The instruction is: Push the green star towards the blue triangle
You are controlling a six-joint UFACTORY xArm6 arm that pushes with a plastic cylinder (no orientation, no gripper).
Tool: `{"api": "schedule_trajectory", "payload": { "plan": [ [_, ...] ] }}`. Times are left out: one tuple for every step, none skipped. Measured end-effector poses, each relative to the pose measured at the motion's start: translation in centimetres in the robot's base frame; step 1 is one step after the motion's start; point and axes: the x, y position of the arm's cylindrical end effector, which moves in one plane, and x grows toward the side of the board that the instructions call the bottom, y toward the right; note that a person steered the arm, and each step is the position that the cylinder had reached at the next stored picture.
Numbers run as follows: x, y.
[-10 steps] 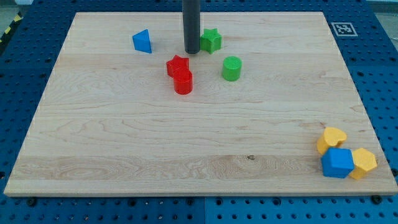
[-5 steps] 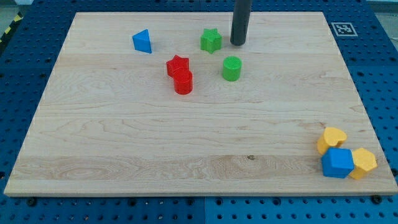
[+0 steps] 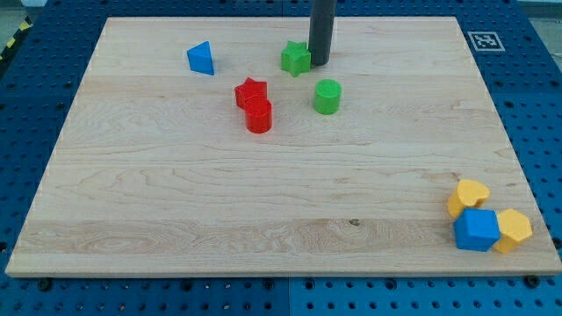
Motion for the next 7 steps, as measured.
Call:
{"api": "schedule_trajectory", "payload": {
  "plan": [
    [0.0, -1.5],
    [0.1, -2.5],
    [0.1, -2.5],
    [0.1, -3.5],
    [0.1, -3.6],
    [0.1, -0.2],
    [1.7, 4.7]
  ]
}}
